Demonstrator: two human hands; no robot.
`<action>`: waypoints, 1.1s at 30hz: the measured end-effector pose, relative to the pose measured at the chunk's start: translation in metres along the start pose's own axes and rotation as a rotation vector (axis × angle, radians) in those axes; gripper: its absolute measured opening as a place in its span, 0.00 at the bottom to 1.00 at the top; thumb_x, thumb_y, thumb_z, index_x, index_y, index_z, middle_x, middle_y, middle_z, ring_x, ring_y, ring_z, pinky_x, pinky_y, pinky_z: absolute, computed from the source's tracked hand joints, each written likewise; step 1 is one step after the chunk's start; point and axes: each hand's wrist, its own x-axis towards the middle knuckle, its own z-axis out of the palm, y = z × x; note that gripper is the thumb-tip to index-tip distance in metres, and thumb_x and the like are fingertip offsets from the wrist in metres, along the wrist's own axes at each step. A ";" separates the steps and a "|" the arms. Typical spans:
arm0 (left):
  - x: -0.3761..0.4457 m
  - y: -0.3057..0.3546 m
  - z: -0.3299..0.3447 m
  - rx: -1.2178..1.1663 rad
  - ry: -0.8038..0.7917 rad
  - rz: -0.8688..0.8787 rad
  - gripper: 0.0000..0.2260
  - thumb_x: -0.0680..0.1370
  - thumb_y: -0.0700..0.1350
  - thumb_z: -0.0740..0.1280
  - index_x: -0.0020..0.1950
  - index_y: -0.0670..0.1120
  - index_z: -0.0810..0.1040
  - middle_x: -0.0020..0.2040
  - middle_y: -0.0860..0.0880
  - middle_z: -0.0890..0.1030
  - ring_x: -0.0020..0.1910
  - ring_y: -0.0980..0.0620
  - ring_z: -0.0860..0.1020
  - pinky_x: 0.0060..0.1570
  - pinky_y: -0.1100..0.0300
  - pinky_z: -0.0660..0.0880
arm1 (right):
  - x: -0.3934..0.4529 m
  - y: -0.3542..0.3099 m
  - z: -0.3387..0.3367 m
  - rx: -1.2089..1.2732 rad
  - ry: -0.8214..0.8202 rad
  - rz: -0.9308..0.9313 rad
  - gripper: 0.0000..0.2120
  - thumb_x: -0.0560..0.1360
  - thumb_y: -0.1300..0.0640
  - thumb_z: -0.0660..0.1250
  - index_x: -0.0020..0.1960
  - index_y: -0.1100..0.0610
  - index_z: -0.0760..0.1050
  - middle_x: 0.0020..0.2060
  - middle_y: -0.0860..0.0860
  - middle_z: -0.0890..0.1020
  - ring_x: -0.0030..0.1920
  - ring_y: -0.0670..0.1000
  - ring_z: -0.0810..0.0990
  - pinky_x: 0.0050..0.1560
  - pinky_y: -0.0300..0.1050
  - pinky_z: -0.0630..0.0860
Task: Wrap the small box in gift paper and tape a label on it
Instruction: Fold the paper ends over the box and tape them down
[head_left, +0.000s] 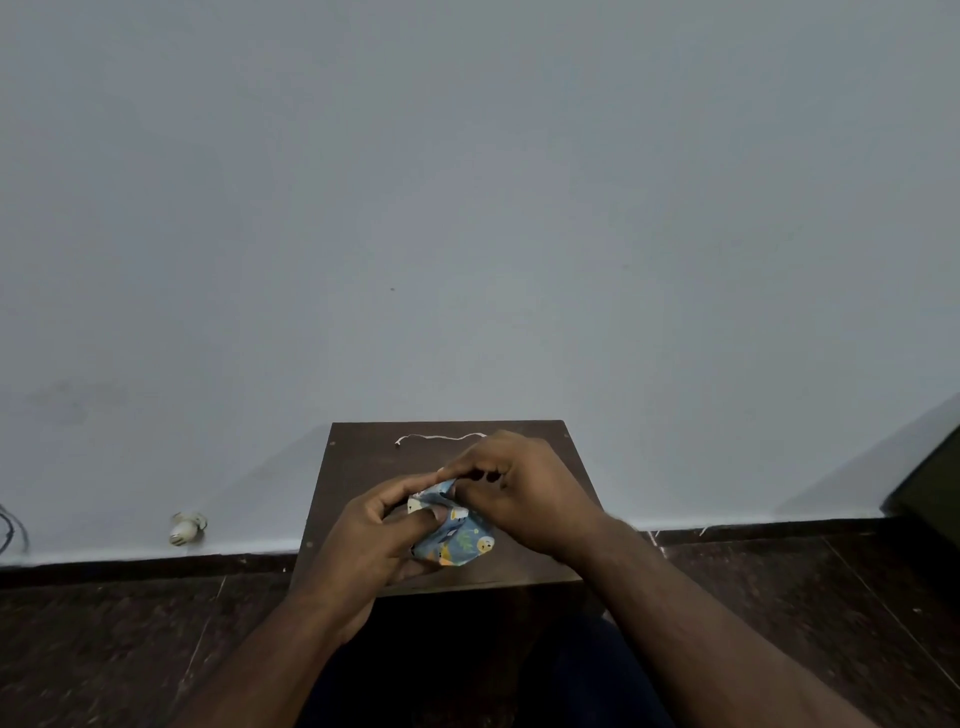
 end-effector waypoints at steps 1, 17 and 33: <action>0.000 0.000 0.000 -0.002 0.006 -0.001 0.12 0.79 0.37 0.69 0.57 0.51 0.85 0.54 0.44 0.86 0.52 0.42 0.85 0.54 0.40 0.81 | 0.000 0.000 0.000 0.000 -0.003 -0.013 0.09 0.74 0.60 0.72 0.51 0.50 0.86 0.40 0.34 0.79 0.47 0.41 0.77 0.46 0.31 0.69; 0.002 0.002 0.001 0.006 0.047 0.006 0.12 0.77 0.37 0.71 0.55 0.52 0.85 0.53 0.47 0.86 0.51 0.45 0.86 0.51 0.43 0.82 | 0.001 0.000 -0.012 0.247 -0.017 0.149 0.17 0.72 0.63 0.75 0.55 0.44 0.84 0.50 0.39 0.86 0.47 0.37 0.82 0.51 0.37 0.79; 0.002 0.003 0.001 0.009 0.148 0.048 0.11 0.77 0.36 0.71 0.55 0.50 0.85 0.50 0.47 0.87 0.49 0.44 0.86 0.51 0.41 0.82 | -0.014 0.008 0.006 0.285 0.079 0.365 0.24 0.70 0.53 0.78 0.64 0.44 0.78 0.51 0.43 0.80 0.49 0.43 0.79 0.54 0.37 0.78</action>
